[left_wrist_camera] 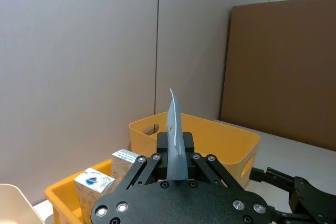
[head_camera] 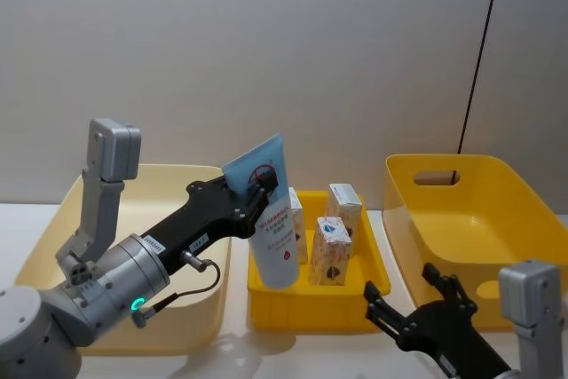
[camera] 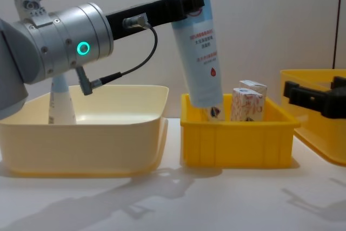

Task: Bimanual collaborative sorting of washing and personal care products

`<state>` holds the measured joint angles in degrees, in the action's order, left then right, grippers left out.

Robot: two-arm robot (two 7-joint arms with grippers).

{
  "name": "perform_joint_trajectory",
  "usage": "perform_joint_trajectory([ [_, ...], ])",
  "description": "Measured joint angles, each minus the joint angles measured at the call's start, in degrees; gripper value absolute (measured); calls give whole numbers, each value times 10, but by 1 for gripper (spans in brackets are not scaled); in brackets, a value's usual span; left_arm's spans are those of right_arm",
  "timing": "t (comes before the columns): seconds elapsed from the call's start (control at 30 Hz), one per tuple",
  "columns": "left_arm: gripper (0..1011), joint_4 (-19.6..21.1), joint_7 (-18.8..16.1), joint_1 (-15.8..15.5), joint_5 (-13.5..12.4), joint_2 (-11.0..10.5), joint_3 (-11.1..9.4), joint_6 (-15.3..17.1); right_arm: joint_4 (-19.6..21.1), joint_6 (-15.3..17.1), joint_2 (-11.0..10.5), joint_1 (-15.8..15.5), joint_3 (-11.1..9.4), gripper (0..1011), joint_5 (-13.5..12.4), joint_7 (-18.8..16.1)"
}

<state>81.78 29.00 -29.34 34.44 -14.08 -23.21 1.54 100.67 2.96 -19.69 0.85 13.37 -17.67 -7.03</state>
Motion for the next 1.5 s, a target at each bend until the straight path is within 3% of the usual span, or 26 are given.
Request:
perform_joint_trajectory([
  [0.33, 159, -1, 1, -1, 3, 0, -1, -1, -19, 28, -4, 41, 19, 1001, -19, -55],
  [0.63, 158, -1, 2, -1, 4, 1, -1, -2, -55, 54, -3, 104, 48, 1001, -37, -118],
  [0.87, 159, -2, 2, -1, 4, 1, -1, -2, -85, 58, 4, 148, 67, 1001, -42, -147],
  [1.5, 159, -2, 2, -1, 5, 1, -1, -2, -142, 62, 19, 225, 113, 1001, -27, -170],
])
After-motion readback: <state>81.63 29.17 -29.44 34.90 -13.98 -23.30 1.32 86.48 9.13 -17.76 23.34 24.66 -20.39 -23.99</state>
